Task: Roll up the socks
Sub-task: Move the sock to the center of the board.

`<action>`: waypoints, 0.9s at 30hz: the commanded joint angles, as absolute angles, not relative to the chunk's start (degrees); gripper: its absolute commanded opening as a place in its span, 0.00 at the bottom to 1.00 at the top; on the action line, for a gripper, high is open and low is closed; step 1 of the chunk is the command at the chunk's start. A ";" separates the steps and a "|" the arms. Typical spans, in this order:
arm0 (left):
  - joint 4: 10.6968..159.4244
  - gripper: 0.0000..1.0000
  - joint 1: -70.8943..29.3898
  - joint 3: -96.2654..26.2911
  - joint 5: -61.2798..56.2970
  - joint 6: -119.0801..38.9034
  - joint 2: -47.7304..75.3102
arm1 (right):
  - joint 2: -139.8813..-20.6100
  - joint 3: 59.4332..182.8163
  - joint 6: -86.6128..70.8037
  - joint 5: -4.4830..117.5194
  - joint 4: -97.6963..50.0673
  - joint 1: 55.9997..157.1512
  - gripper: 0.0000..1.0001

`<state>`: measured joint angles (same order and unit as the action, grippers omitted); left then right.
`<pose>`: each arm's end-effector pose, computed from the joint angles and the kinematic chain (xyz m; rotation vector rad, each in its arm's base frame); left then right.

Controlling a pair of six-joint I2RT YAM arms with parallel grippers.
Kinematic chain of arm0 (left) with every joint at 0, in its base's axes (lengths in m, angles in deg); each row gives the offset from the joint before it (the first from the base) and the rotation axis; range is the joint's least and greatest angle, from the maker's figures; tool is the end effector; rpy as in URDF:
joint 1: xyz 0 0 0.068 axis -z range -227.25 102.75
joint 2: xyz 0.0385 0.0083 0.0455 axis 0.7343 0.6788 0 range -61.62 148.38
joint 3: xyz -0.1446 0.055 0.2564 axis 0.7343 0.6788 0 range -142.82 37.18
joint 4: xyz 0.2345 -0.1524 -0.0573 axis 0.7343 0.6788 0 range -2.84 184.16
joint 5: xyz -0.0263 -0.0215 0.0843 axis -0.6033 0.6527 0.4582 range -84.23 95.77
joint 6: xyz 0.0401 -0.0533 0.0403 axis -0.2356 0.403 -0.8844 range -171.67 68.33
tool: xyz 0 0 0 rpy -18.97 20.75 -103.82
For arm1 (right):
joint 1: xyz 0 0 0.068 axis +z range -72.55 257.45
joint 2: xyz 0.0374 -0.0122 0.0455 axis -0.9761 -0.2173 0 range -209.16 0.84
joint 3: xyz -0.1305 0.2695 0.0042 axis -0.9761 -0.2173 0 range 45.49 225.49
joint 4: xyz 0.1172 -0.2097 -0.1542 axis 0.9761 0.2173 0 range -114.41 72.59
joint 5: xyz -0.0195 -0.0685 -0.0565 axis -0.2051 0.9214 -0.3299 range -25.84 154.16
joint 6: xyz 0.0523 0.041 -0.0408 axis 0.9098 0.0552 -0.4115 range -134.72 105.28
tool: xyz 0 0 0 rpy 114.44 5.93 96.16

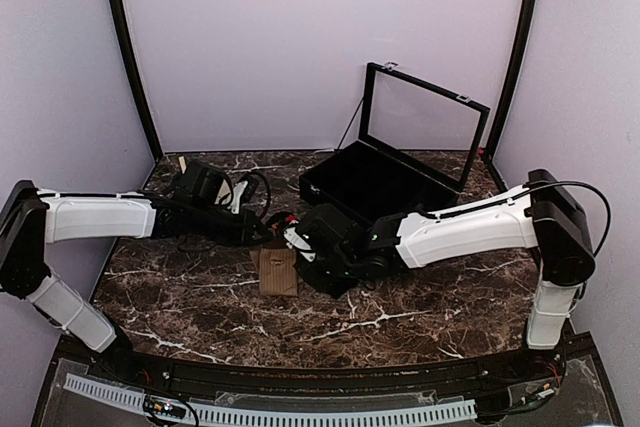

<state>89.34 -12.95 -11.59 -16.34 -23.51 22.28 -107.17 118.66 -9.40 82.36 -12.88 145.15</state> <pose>0.2771 -0.2196 0.2144 0.3536 2.3384 -0.9978 0.1943 0.4186 0.1860 -1.0828 2.0779 0.2557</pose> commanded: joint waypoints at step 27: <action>91.98 0.52 -12.97 -8.51 -6.49 -27.20 26.02 | -109.81 123.13 -9.95 80.01 -14.32 142.11 0.42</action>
<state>90.87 -12.95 -8.71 -9.43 -27.24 27.13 -108.90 121.04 -9.59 81.35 -12.84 142.46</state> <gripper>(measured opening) 0.508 0.424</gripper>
